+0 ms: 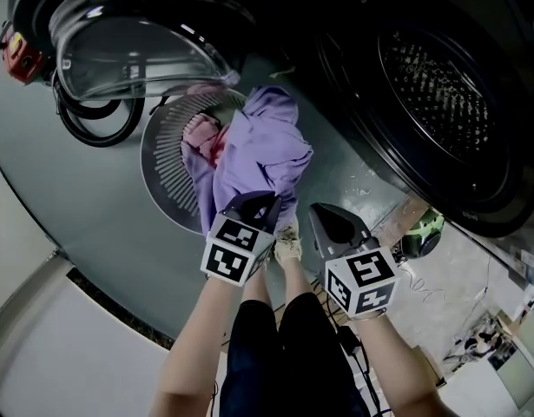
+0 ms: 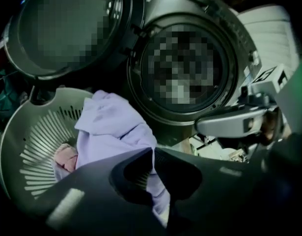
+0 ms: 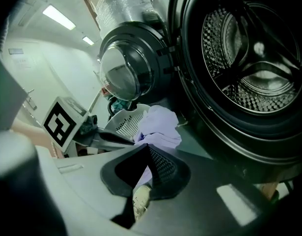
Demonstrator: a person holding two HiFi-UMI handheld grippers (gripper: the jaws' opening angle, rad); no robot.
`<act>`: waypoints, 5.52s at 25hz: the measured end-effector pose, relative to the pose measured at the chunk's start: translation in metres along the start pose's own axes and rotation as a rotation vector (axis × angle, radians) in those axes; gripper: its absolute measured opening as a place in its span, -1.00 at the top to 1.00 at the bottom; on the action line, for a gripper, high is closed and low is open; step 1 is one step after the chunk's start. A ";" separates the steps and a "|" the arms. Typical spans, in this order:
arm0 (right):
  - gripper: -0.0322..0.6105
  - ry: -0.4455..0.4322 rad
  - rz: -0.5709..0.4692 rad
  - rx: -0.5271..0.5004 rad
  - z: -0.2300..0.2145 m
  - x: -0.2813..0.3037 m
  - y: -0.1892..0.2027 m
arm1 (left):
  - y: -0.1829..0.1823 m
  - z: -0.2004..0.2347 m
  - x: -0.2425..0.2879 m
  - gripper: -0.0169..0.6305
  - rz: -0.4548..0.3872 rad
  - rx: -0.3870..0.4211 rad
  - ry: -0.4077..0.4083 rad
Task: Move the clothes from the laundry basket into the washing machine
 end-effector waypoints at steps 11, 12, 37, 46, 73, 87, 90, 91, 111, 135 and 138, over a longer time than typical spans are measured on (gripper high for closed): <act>-0.47 -0.208 -0.130 -0.268 0.031 -0.011 -0.042 | -0.071 -0.030 -0.103 0.88 -0.278 0.019 0.112; -0.49 -0.201 -0.128 -0.300 0.035 -0.010 -0.046 | -0.078 -0.035 -0.109 0.88 -0.295 0.028 0.124; 0.71 0.301 -0.323 -0.016 -0.055 -0.059 -0.089 | -0.073 -0.052 -0.112 0.37 -0.233 0.027 0.024; 0.73 0.535 -0.407 0.255 -0.159 -0.004 -0.071 | -0.063 -0.034 -0.063 0.93 -0.255 0.029 0.023; -0.13 0.632 -0.561 0.528 -0.250 0.009 -0.140 | -0.074 -0.014 -0.043 0.93 -0.355 -0.063 0.029; -0.85 0.422 -0.354 0.612 -0.170 0.070 -0.033 | -0.058 -0.002 -0.033 0.93 -0.315 -0.078 0.027; -0.94 0.413 -0.316 0.618 -0.178 0.087 -0.029 | -0.059 -0.001 -0.032 0.93 -0.327 -0.080 0.034; -0.94 0.410 -0.302 0.624 -0.183 0.092 -0.027 | -0.059 -0.001 -0.032 0.93 -0.330 -0.078 0.038; 0.63 0.512 -0.314 0.255 -0.202 0.044 -0.113 | -0.069 -0.008 -0.046 0.93 -0.361 -0.068 0.051; -0.28 0.604 -0.348 0.326 -0.203 0.020 -0.112 | -0.057 -0.012 -0.046 0.93 -0.321 -0.056 0.072; -0.37 0.525 -0.270 0.377 -0.174 0.037 -0.077 | -0.056 -0.013 -0.045 0.93 -0.319 -0.052 0.077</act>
Point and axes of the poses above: the fingertips, and each gripper's own axes: x forward along the fingers, z to its left, y out of its underside, the point moved 9 cm from there along -x, backward along the fingers, and after that the axes turned 2 degrees about -x, right-handed, at the moved point
